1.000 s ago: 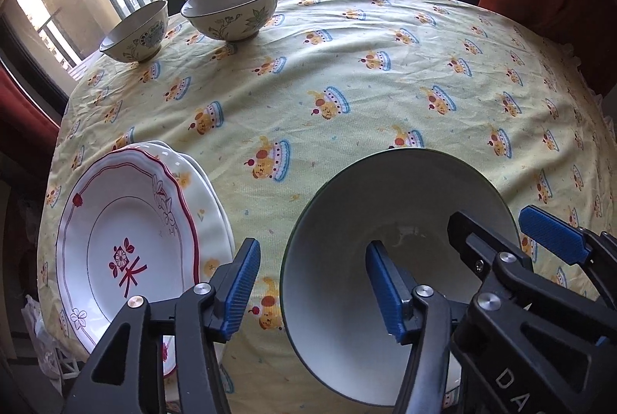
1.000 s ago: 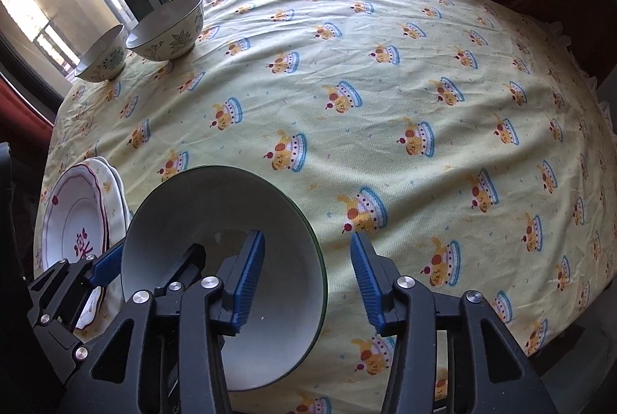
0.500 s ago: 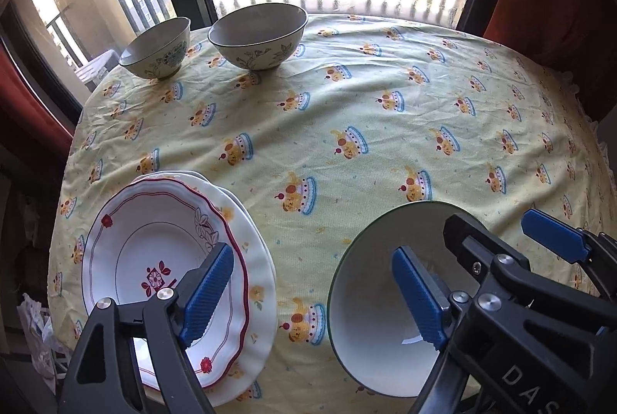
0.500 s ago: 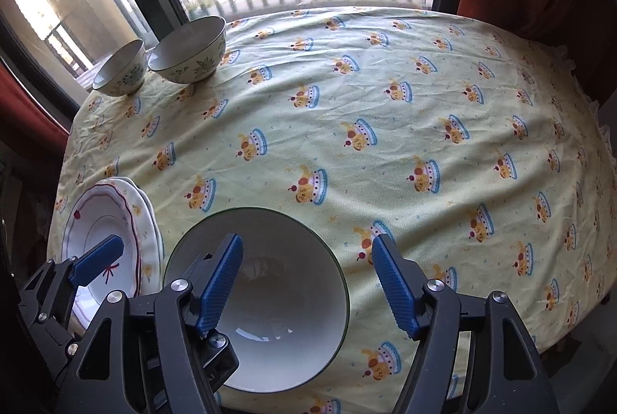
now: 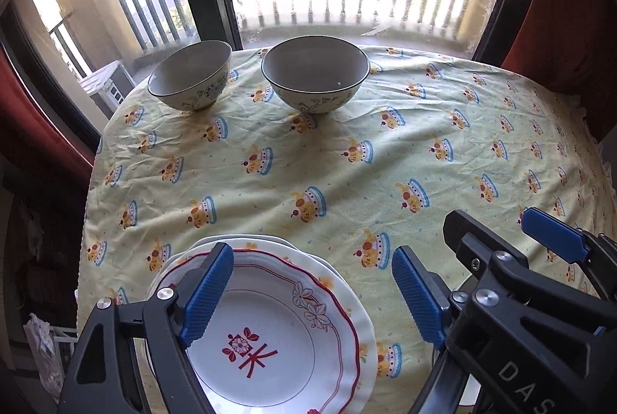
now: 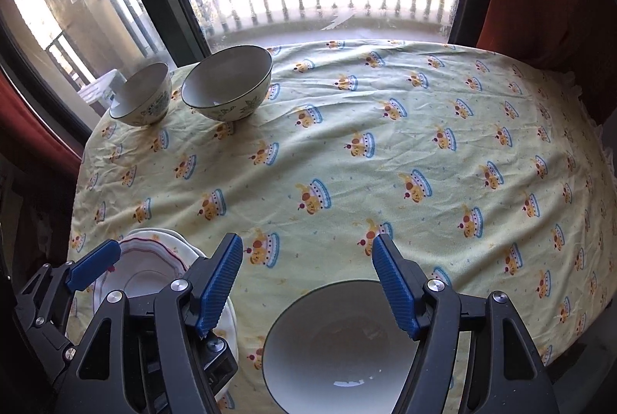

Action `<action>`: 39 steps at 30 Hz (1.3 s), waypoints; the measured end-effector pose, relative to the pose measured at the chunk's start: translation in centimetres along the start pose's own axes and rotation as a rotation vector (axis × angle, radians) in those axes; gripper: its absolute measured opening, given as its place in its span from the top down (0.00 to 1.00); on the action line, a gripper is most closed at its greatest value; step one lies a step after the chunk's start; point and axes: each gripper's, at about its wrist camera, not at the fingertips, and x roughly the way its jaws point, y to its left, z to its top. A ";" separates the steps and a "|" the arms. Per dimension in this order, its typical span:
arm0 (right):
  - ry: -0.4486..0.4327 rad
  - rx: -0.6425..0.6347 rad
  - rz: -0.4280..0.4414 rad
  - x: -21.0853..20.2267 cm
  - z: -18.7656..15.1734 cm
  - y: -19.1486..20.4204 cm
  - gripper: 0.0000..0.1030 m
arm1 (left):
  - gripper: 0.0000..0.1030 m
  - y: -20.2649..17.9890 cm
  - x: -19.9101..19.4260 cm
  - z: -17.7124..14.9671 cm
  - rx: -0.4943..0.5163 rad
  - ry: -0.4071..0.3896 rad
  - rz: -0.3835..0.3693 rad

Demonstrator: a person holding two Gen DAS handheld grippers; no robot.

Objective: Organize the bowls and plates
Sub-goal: 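Move both grippers to the next white bowl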

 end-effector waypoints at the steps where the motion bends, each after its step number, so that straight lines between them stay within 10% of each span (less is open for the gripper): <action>1: -0.005 0.001 -0.001 0.0 0.3 0.6 0.29 | 0.17 0.6 0.0 0.3 0.000 -0.004 0.000; 39: -0.109 0.025 -0.021 9.8 15.2 18.7 0.30 | 0.28 18.5 9.8 16.0 0.011 -0.080 0.085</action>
